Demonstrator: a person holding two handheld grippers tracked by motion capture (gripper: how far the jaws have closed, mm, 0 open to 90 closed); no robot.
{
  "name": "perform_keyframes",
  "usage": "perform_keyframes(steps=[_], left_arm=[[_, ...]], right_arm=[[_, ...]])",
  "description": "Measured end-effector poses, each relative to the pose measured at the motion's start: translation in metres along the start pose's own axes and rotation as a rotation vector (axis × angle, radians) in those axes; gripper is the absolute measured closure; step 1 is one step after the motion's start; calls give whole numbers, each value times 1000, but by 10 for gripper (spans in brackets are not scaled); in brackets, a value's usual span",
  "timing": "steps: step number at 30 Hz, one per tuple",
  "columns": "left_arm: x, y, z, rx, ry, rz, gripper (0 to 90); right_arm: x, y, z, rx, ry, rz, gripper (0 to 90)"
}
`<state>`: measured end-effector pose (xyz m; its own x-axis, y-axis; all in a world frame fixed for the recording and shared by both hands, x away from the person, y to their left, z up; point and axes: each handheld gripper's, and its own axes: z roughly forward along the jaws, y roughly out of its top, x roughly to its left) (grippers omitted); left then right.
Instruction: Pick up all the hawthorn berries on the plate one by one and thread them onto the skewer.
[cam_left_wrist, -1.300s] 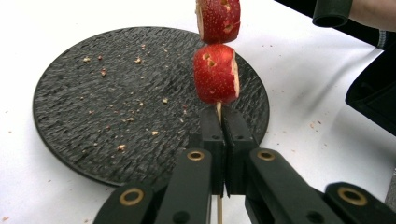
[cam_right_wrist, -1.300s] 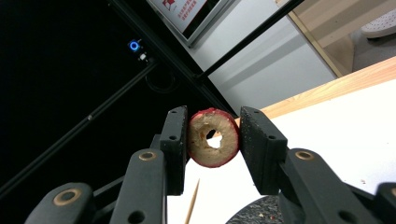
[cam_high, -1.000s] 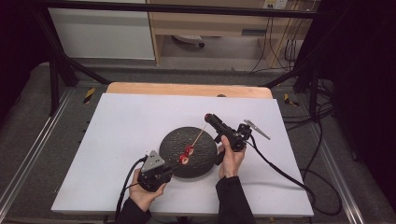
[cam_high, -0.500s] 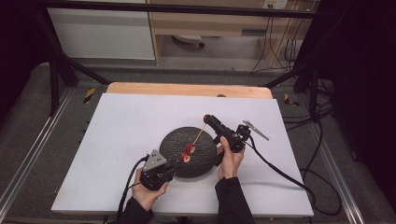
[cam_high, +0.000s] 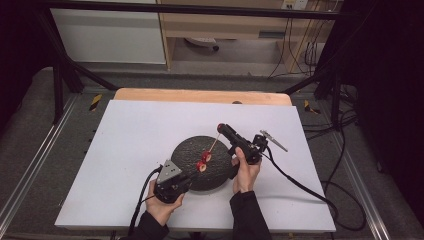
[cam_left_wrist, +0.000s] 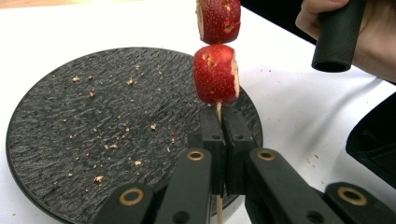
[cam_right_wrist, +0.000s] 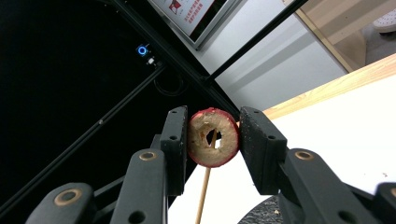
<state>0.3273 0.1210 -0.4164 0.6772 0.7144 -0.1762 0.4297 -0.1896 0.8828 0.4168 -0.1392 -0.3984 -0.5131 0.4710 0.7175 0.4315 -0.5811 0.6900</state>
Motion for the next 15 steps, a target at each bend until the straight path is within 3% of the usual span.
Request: perform_keyframes(steps=[9,15], left_arm=[[-6,-2,0,-9,31,-32,885],[-11,3,6,-12,34,-51,885]], right_arm=[[-2,-2,3,-32,-14,-12,641],[-4,-7,4,-11,-3,0,641]])
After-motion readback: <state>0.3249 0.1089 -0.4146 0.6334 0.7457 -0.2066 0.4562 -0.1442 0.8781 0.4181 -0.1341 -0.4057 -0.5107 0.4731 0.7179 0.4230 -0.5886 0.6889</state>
